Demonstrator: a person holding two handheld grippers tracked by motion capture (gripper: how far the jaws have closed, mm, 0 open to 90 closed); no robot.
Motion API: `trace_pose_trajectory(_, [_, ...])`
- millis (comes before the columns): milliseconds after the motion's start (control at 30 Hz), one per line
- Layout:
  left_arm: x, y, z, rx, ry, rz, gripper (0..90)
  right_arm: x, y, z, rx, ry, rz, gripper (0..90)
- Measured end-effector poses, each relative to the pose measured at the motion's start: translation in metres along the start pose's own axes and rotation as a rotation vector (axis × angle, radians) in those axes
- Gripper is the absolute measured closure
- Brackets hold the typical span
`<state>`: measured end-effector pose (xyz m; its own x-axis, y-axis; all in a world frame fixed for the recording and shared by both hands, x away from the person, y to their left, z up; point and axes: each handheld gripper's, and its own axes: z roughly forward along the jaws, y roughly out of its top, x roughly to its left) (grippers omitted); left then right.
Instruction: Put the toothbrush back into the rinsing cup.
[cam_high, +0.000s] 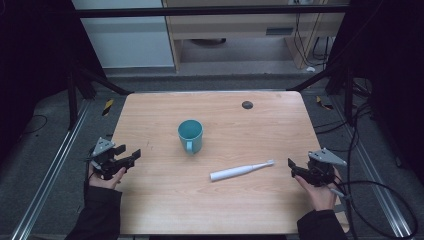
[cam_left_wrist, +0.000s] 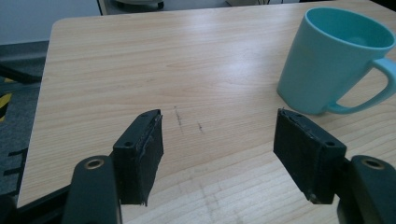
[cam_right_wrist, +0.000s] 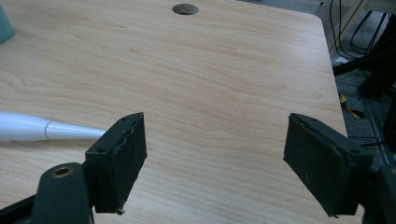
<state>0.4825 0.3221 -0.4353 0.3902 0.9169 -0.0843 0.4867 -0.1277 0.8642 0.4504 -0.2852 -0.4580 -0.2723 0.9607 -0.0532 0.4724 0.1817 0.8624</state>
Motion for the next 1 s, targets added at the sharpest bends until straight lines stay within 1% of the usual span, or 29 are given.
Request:
trace_pose_trajectory(67, [-0.004, 0.000, 0.000, 0.015, -0.020, -0.005, 34.6, -0.001, -0.001, 0.000, 0.001, 0.006, 0.008, 21.4])
trace_pose_trajectory(133, [-0.010, 0.000, 0.002, 0.029, -0.039, 0.010, 35.0, 0.000, -0.002, 0.001, 0.007, 0.007, 0.000, 21.4])
trace_pose_trajectory(200, [-0.018, 0.000, 0.005, 0.039, -0.056, 0.041, 34.6, 0.001, -0.003, 0.000, 0.017, 0.004, -0.016, 21.5])
trace_pose_trajectory(267, [-0.028, 0.000, 0.008, 0.054, -0.082, 0.072, 34.6, 0.003, -0.003, 0.000, 0.022, 0.003, -0.016, 21.9])
trace_pose_trajectory(367, [-0.044, -0.001, 0.015, 0.094, -0.128, 0.121, 35.8, 0.003, -0.003, 0.001, 0.030, 0.010, -0.022, 22.0])
trace_pose_trajectory(433, [-0.055, -0.001, 0.020, 0.120, -0.158, 0.155, 36.2, 0.003, -0.003, 0.002, 0.037, 0.020, -0.016, 22.0])
trace_pose_trajectory(467, [-0.060, -0.001, 0.022, 0.130, -0.168, 0.171, 36.1, 0.004, -0.004, 0.002, 0.039, 0.018, -0.025, 22.1])
trace_pose_trajectory(500, [-0.064, 0.000, 0.023, 0.136, -0.182, 0.184, 36.1, 0.004, -0.004, 0.003, 0.040, 0.015, -0.034, 22.1])
trace_pose_trajectory(600, [-0.076, 0.002, 0.027, 0.150, -0.226, 0.218, 36.1, 0.003, -0.004, 0.004, 0.048, 0.014, -0.026, 21.8])
trace_pose_trajectory(733, [-0.092, 0.003, 0.033, 0.177, -0.288, 0.268, 36.7, 0.003, -0.005, 0.006, 0.062, 0.001, -0.039, 21.7])
trace_pose_trajectory(833, [-0.103, 0.006, 0.037, 0.192, -0.329, 0.307, 37.9, 0.002, -0.005, 0.006, 0.060, -0.003, -0.041, 21.7])
trace_pose_trajectory(933, [-0.113, 0.009, 0.040, 0.204, -0.362, 0.328, 38.5, 0.002, -0.005, 0.005, 0.063, -0.005, -0.037, 21.7])
trace_pose_trajectory(1000, [-0.119, 0.012, 0.042, 0.208, -0.376, 0.341, 39.5, 0.002, -0.005, 0.005, 0.065, -0.008, -0.042, 21.7])
